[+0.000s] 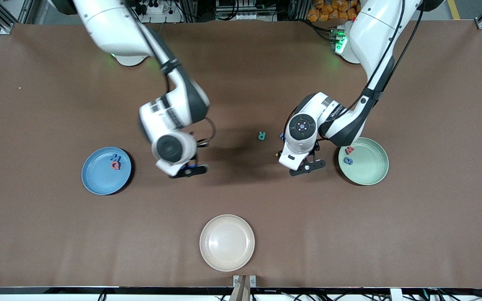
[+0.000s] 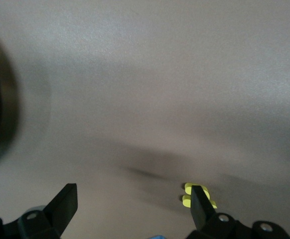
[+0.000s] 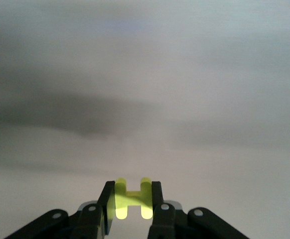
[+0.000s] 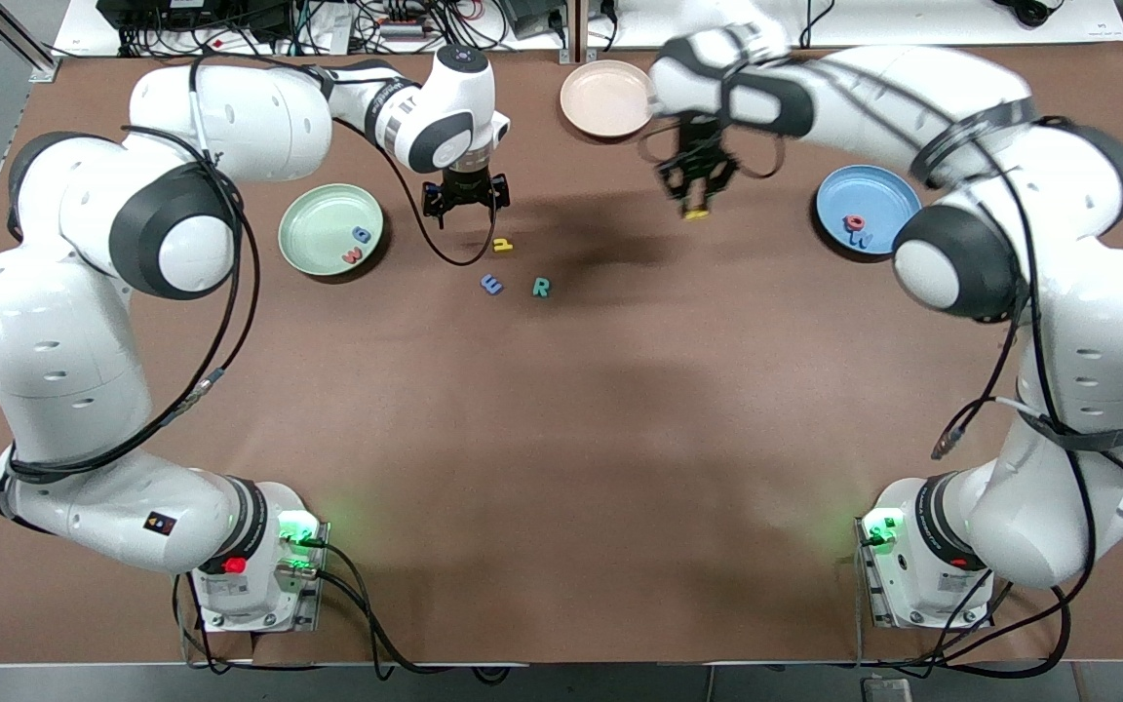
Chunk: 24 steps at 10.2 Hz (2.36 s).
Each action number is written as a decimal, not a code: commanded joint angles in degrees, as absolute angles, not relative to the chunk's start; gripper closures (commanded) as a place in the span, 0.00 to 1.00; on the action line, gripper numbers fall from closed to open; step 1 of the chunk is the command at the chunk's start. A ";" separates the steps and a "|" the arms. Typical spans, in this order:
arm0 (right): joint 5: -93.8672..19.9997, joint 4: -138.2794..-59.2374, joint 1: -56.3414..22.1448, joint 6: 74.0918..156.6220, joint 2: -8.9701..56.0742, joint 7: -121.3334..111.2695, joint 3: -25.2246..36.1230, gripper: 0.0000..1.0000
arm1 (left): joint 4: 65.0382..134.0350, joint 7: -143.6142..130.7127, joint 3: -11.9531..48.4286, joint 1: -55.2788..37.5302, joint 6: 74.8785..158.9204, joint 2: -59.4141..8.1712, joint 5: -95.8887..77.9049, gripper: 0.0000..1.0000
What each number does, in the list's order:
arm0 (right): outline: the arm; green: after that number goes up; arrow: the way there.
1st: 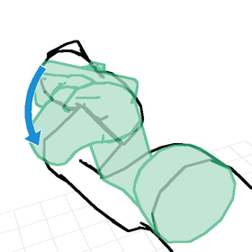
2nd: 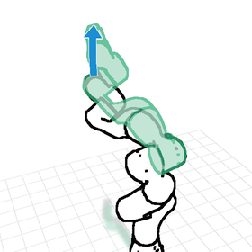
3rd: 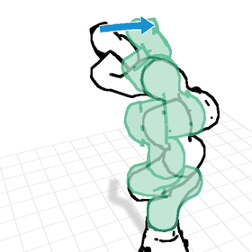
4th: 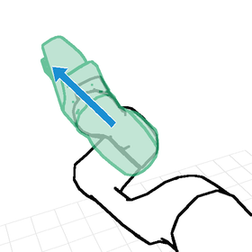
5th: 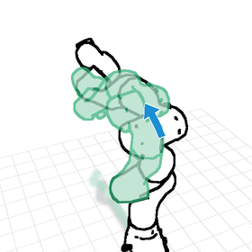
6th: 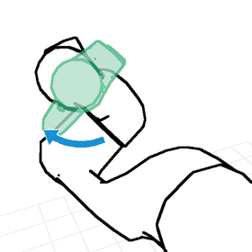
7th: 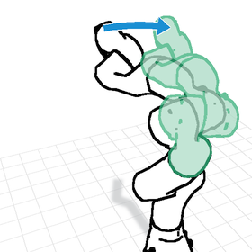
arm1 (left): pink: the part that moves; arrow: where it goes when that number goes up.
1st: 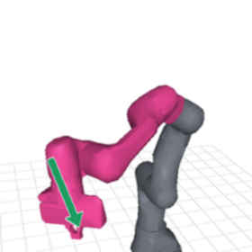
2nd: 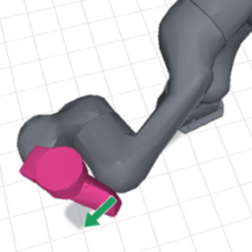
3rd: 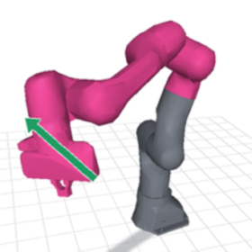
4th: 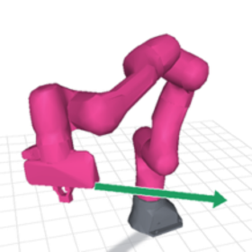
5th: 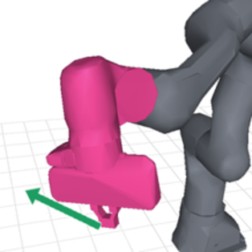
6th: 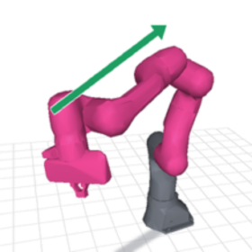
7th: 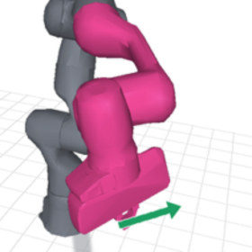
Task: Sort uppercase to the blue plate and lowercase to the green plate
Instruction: 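Grasp the yellow H with the right gripper and drop it onto the blue plate, then grasp the yellow u with the left gripper while the right gripper withdraws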
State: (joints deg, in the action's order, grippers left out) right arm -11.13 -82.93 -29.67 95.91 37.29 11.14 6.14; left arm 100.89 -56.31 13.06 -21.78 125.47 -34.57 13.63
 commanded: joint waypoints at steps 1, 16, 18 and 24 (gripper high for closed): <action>-10.55 -83.76 -18.77 90.63 36.73 1.98 5.27 1.00 | 102.47 -58.53 12.66 -22.24 128.31 -34.37 13.27 0.00; -7.64 -83.50 -9.74 93.43 39.56 -5.49 4.75 0.00 | 100.63 -78.75 12.22 -26.17 130.59 -34.63 16.33 0.00; -9.65 -82.36 -13.69 93.43 39.38 3.38 4.75 0.00 | 101.68 -77.70 12.65 -28.12 131.39 -34.89 22.03 0.00; -14.33 -81.74 -17.84 94.04 38.67 8.44 4.75 0.01 | 104.94 -62.63 16.00 -28.14 136.84 -35.94 25.84 0.00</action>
State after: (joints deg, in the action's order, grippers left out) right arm -12.98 -81.31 -18.35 94.18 39.79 7.70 4.85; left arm 103.91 -68.04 15.66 -30.64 135.09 -35.61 24.31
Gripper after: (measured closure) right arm 0.013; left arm 0.000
